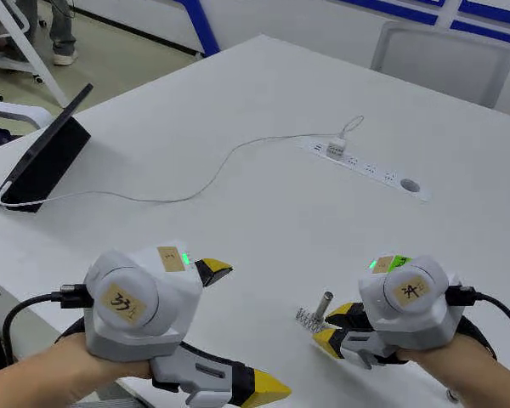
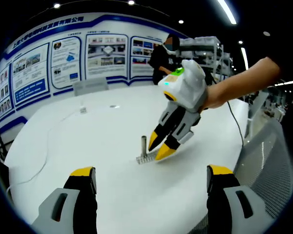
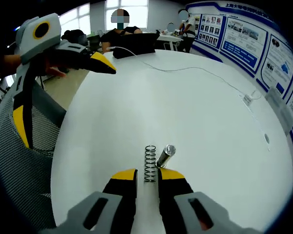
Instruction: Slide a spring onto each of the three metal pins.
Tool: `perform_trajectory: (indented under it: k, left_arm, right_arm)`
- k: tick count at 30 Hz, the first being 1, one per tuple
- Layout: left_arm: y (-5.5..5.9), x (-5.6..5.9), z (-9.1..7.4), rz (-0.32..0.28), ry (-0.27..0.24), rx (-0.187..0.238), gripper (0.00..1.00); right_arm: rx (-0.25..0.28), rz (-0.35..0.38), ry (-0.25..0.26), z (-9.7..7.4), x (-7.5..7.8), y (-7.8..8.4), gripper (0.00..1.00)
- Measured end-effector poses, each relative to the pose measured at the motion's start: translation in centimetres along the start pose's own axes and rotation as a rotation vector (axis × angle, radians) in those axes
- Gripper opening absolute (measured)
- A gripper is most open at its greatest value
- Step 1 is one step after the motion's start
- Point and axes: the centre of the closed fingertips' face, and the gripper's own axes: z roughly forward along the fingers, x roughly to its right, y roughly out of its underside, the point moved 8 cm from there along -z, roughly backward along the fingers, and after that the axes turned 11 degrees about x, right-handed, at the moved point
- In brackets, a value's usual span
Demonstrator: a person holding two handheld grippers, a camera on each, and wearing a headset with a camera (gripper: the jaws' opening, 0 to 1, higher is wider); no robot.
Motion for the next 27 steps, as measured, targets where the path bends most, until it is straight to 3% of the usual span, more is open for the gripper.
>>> perform_trajectory:
  k: [9,27]
  left_arm:
    - [0.07,0.09,0.07,-0.001,0.003,-0.005,0.96]
    - [0.18,0.12,0.10,-0.003,-0.001,-0.013,0.95]
  right_arm:
    - [-0.018,0.031,-0.003,0.48,0.38,0.50,0.17]
    - [-0.044,-0.029,-0.014,0.49,0.39,0.74,0.12]
